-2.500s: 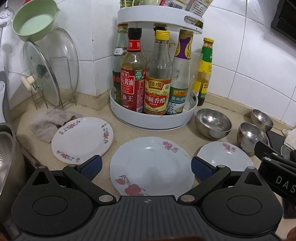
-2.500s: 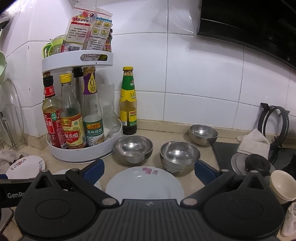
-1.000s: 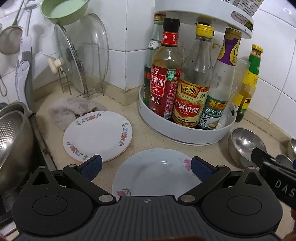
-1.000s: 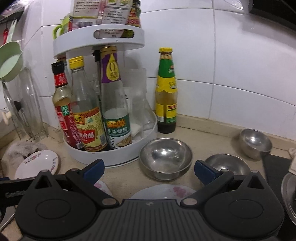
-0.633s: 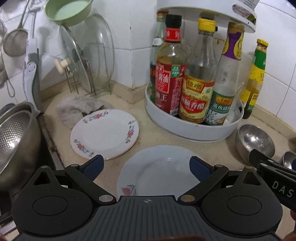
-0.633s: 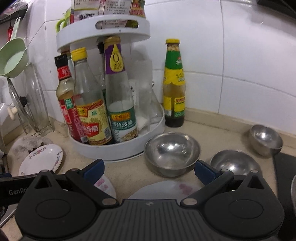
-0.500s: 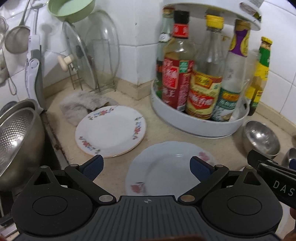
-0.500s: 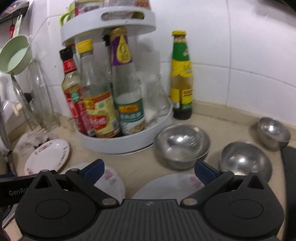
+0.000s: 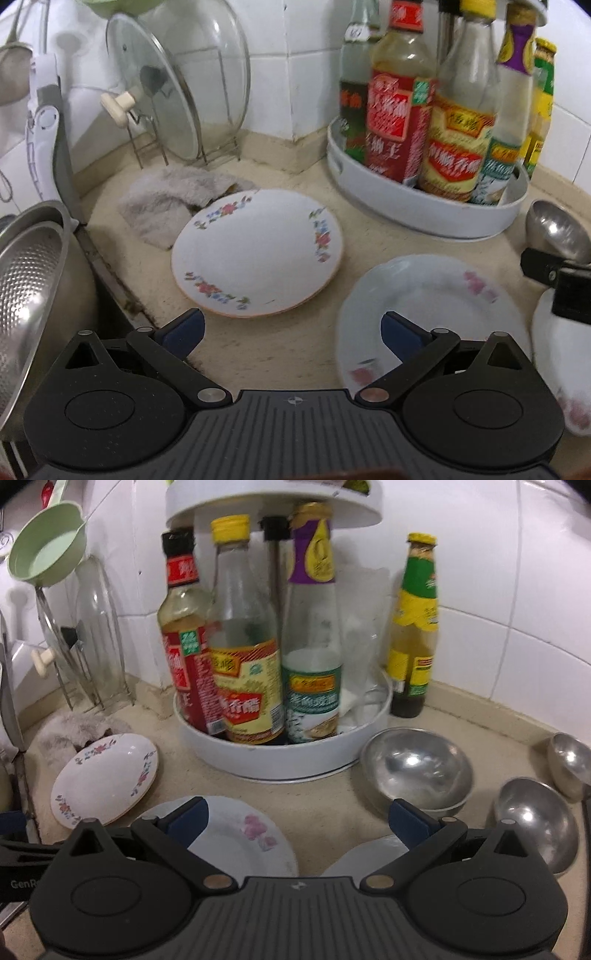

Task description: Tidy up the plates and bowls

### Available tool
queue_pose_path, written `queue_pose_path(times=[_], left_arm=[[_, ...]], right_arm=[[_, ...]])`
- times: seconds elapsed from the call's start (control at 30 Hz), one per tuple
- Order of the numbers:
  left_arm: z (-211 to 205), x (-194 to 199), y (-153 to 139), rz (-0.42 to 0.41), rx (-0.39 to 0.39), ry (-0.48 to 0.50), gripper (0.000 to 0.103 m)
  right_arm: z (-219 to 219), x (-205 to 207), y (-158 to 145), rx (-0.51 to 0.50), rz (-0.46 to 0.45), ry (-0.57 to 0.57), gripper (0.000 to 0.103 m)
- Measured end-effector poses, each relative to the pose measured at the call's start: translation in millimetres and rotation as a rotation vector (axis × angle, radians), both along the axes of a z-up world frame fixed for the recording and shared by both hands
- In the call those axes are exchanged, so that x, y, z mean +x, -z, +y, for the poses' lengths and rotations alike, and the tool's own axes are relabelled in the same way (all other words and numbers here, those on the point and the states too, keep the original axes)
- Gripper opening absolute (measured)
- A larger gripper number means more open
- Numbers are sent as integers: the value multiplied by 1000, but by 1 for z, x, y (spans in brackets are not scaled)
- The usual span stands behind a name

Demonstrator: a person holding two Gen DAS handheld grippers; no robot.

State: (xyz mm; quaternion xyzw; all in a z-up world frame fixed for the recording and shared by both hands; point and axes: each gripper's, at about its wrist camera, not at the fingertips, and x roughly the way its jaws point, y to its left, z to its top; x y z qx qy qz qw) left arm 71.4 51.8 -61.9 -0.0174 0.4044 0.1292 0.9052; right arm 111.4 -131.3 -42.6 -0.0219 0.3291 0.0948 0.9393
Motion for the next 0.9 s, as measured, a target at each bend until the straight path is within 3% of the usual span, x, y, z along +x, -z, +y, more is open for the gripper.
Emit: queue_pose_path(times=[0.27,0.4,0.77,0.9], left_arm=[[18,-5,12,32,-115,103,102],[18,-1,22,49,-119,134,101],[16,11,36,82,-173,191,101],[10,15,40,94,-184,215,101]], right_arm=[[10,13,10,-37,37,-44,102],[7,20,16,-43,65,-44,102],[22,32,32,-48,102,-181,101],[22,41,40,-37,141,-212,92]])
